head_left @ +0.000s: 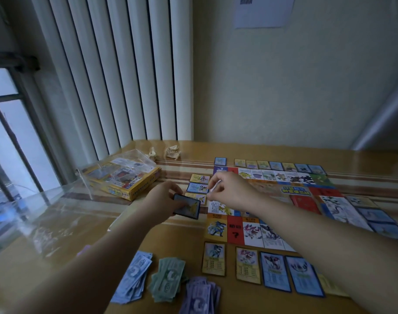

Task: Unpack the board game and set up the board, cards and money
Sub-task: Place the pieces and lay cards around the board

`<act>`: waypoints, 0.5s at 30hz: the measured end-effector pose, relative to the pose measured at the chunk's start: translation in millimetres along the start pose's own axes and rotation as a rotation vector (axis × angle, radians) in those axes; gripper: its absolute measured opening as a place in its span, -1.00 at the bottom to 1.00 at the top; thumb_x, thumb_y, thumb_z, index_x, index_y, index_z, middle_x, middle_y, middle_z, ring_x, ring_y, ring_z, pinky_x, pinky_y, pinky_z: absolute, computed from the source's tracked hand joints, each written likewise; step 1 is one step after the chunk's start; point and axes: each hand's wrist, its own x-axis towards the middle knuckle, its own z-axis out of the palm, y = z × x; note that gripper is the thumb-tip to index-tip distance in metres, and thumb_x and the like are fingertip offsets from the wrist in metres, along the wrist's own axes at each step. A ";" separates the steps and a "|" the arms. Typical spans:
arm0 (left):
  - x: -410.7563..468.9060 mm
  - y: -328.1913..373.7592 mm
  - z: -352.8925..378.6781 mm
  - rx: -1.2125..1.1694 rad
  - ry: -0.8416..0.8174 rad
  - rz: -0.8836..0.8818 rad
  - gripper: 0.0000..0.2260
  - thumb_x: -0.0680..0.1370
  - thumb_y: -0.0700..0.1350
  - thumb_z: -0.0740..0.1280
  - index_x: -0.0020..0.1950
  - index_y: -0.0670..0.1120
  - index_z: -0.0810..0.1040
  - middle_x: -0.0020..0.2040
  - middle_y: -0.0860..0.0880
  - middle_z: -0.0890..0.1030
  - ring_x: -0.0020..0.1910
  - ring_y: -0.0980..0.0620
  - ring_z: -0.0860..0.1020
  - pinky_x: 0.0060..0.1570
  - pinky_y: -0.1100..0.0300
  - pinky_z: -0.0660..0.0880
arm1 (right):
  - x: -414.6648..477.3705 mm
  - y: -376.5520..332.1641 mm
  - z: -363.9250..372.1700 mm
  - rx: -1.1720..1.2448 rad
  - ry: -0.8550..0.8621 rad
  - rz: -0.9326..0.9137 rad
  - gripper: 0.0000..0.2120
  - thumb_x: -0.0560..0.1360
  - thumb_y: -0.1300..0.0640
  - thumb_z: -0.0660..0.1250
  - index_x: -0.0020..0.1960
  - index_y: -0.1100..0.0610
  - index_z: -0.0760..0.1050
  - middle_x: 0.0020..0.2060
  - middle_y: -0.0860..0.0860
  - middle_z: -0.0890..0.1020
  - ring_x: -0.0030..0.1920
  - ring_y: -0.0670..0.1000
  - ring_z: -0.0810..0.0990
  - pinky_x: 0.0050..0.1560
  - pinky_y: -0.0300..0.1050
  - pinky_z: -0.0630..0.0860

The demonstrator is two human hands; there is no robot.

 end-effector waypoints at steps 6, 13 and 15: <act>18.0 -9.4 16.5 0.181 -0.037 -0.032 -0.75 0.48 -0.09 0.42 0.11 -0.07 0.46 -0.02 -0.10 0.59 -0.17 -0.01 0.54 -0.19 0.11 0.52 | -5.8 26.1 -6.8 -0.467 -0.122 -0.008 -0.80 0.56 0.09 0.26 0.13 0.05 0.59 0.07 -0.08 0.62 0.12 -0.04 0.55 0.25 0.03 0.44; 30.8 -11.1 26.4 0.293 0.016 -0.055 -0.72 0.44 -0.03 0.46 0.04 -0.03 0.43 -0.03 -0.03 0.54 -0.18 0.06 0.49 -0.30 0.20 0.47 | -14.3 43.3 -0.6 -0.698 -0.250 -0.027 -0.69 0.58 0.14 0.20 0.31 0.00 0.48 0.25 -0.01 0.54 0.30 0.06 0.43 0.44 0.17 0.06; 31.9 -10.2 28.2 0.307 0.013 -0.059 -0.72 0.43 -0.02 0.47 0.01 -0.02 0.43 -0.03 -0.02 0.54 -0.19 0.07 0.48 -0.39 0.26 0.40 | -12.7 46.0 2.3 -0.700 -0.262 -0.034 -0.69 0.58 0.12 0.21 0.29 -0.01 0.50 0.26 -0.04 0.54 0.29 0.05 0.45 0.43 0.22 0.05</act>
